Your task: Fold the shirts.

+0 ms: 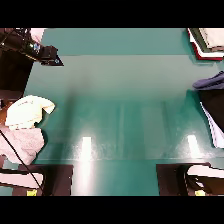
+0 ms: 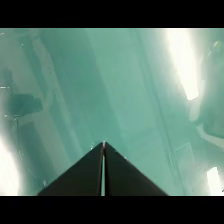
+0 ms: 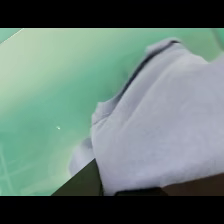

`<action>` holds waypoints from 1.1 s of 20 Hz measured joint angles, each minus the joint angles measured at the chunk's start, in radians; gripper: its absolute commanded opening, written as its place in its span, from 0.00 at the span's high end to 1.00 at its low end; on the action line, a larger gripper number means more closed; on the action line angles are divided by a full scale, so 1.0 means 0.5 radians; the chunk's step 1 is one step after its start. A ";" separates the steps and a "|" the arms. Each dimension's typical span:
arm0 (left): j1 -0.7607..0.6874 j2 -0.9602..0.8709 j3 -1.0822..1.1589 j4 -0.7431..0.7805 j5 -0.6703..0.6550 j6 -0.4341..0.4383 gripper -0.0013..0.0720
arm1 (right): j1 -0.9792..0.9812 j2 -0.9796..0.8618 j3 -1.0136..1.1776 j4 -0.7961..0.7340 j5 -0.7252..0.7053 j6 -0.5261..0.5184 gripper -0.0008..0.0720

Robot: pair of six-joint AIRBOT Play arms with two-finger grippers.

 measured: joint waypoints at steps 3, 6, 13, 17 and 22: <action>-0.002 0.000 0.000 -0.002 0.035 0.002 0.95 | -0.111 0.050 0.000 0.003 0.130 0.029 0.97; -0.004 0.000 0.000 -0.002 0.060 0.015 0.95 | -0.211 0.069 0.000 -0.101 0.317 0.119 0.97; -0.004 0.000 0.000 -0.005 0.073 0.066 0.95 | -0.303 0.086 0.001 -0.539 0.684 0.293 0.37; -0.004 0.000 0.000 -0.005 0.073 0.077 0.95 | -0.310 0.095 0.001 -0.616 0.741 0.327 0.37; -0.004 0.000 0.000 -0.008 0.087 0.079 0.95 | -0.110 0.098 0.001 -0.286 0.758 0.380 0.37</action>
